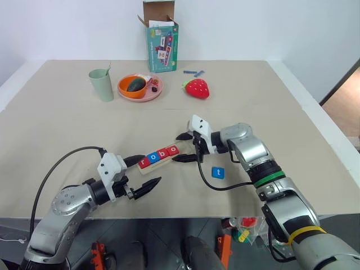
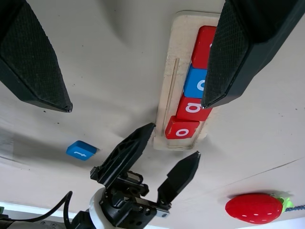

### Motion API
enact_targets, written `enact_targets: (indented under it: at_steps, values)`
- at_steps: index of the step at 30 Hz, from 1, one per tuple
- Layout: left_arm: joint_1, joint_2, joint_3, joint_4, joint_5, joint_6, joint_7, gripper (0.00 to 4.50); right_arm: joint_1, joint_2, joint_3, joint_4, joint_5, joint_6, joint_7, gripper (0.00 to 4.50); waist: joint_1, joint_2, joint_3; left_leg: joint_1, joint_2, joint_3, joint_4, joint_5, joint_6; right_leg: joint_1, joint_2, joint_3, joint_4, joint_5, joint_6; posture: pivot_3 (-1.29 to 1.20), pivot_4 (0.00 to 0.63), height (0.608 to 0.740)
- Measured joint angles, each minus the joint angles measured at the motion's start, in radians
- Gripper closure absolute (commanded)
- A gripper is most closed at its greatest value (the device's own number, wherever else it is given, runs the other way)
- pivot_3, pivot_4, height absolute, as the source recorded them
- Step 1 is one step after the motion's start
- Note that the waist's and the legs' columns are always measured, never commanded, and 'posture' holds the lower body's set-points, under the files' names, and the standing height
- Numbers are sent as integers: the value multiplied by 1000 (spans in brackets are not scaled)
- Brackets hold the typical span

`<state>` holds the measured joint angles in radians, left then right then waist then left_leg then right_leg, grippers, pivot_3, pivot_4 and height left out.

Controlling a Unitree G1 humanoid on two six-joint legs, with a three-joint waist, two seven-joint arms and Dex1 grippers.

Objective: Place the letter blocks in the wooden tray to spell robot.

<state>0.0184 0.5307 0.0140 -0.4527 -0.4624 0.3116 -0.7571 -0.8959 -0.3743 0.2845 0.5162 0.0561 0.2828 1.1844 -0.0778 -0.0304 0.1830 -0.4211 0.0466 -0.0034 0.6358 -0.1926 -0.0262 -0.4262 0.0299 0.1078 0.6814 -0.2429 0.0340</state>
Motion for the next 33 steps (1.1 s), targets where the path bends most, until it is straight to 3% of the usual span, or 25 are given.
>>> enact_targets:
  at_steps: [6, 7, 18, 33]
  values:
    - [-9, 1, 0, 1, -1, 0, -9, 0, 12, -24, -10, -3, 3, 3, 18, 32, 0, 0, 0, 0, 0, 0, 0, 0, 0, 0, 0, 0, 0, 0, 0, 0, 150, 740]
    - [-9, 1, 0, 1, -1, 0, -11, 0, 24, -24, -10, -12, 8, 10, 21, 565, 0, 0, 0, 0, 0, 0, 0, 0, 0, 0, 0, 0, 0, 0, 0, 0, 150, 740]
    - [-9, 4, 0, 1, 0, 1, -16, 0, 78, -26, -10, -113, 38, 68, 40, 4355, 0, 0, 0, 0, 0, 0, 0, 0, 0, 0, 0, 0, 0, 0, 0, 0, 150, 740]
    - [-5, 14, -1, 0, 0, 2, -15, 0, 85, -20, -7, -115, 35, 69, 28, 4466, 0, 0, 0, 0, 0, 0, 0, 0, 0, 0, 0, 0, 0, 0, 0, 0, 150, 740]
